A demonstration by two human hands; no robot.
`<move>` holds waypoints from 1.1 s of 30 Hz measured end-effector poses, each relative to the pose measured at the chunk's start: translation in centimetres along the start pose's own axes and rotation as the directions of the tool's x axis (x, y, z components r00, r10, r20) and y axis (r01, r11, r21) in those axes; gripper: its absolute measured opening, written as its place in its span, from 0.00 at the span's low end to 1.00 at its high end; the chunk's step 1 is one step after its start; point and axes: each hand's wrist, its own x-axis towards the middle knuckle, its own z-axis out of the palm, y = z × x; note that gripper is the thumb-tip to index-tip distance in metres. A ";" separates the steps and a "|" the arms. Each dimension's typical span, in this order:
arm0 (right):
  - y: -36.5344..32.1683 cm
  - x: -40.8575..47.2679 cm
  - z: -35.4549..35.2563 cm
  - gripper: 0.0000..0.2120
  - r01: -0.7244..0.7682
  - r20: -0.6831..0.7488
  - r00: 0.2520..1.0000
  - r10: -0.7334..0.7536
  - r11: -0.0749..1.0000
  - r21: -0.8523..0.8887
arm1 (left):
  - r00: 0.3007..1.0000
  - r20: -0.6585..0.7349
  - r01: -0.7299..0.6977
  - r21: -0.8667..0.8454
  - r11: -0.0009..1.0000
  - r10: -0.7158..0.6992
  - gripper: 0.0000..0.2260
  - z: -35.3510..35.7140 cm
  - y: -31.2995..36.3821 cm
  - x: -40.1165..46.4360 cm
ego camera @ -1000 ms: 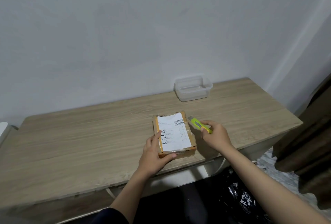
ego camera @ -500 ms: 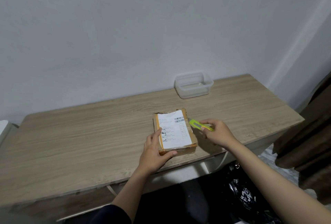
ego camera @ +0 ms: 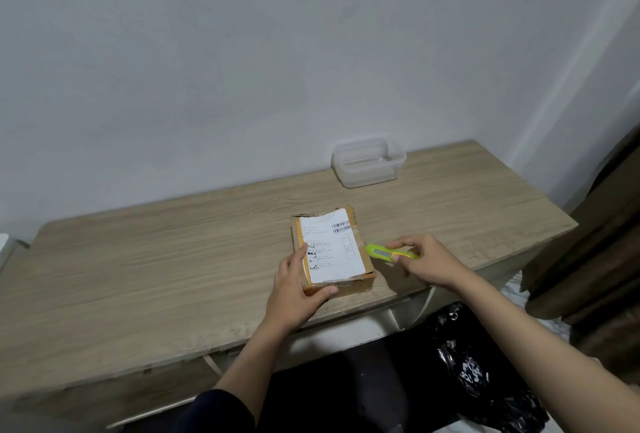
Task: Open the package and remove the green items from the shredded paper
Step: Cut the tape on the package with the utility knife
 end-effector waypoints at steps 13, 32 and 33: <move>0.5 -3.1 -0.4 0.11 0.017 -0.181 0.983 -0.018 1.000 -0.005 | 1.000 0.013 0.019 0.073 0.997 -0.020 0.46 0.0 0.5 -0.6; -0.6 -4.9 0.0 0.13 0.067 -0.146 0.988 -0.046 0.988 0.142 | 0.937 0.350 -0.079 0.181 0.980 0.011 0.43 -4.1 -0.4 1.4; -0.6 -4.9 0.1 0.13 0.067 -0.155 0.987 -0.044 0.987 0.148 | 0.962 0.274 -0.069 0.236 0.969 0.002 0.43 -3.7 -0.2 1.3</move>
